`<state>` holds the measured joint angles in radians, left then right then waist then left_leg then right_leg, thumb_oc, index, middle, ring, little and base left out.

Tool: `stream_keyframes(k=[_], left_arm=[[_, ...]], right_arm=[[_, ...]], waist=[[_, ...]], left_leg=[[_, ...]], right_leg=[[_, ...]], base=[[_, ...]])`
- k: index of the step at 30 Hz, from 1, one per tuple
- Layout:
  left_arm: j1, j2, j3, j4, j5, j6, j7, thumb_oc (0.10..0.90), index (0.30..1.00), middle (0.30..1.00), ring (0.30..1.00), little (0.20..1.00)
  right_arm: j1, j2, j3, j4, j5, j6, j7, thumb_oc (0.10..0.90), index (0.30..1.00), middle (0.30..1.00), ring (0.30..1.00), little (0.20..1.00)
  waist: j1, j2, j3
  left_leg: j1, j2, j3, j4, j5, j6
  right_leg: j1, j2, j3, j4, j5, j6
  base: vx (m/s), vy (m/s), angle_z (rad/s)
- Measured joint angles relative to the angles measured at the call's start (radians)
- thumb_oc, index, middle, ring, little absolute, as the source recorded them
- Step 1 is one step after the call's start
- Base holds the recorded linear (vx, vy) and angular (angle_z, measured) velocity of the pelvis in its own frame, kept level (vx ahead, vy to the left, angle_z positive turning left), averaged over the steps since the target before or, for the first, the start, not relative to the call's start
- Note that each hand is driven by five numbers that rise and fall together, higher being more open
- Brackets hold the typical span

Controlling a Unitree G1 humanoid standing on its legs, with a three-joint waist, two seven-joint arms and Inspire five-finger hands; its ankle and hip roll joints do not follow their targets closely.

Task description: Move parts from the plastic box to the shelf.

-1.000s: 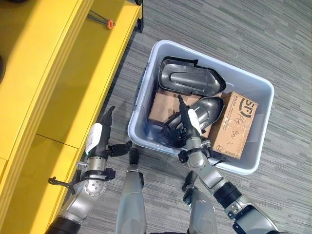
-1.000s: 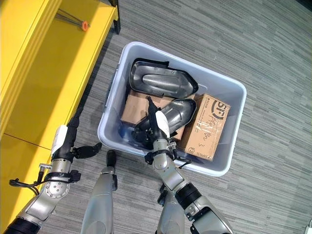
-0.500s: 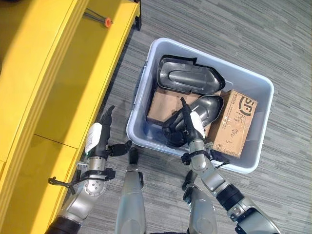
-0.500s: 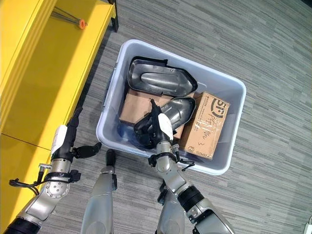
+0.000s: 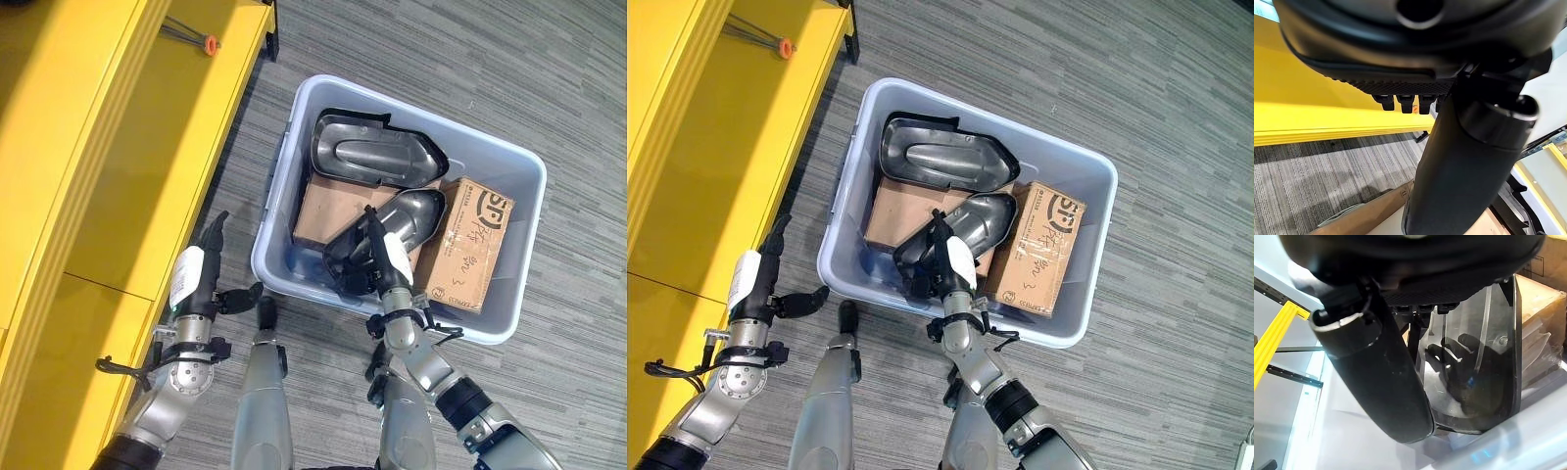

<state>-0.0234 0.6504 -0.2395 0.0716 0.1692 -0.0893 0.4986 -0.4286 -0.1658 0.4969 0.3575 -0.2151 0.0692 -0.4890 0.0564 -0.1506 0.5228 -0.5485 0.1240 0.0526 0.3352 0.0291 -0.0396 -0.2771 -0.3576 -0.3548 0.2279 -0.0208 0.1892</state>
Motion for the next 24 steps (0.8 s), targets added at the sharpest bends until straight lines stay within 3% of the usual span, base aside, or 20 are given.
stream_keyframes(k=[24], left_arm=[[0.005, 0.000, 0.010, -0.001, 0.000, -0.001, 0.013, 0.900, 1.000, 1.000, 1.000, 1.000]], right_arm=[[0.028, 0.003, 0.001, 0.000, 0.023, -0.010, 0.002, 0.900, 1.000, 1.000, 1.000, 1.000]], waist=[[-0.001, -0.001, 0.000]], left_leg=[[-0.025, -0.001, 0.000, 0.011, -0.001, 0.002]], right_leg=[[-0.022, -0.001, 0.004, 0.005, 0.001, -0.001]], base=[[0.00, 0.000, 0.00]])
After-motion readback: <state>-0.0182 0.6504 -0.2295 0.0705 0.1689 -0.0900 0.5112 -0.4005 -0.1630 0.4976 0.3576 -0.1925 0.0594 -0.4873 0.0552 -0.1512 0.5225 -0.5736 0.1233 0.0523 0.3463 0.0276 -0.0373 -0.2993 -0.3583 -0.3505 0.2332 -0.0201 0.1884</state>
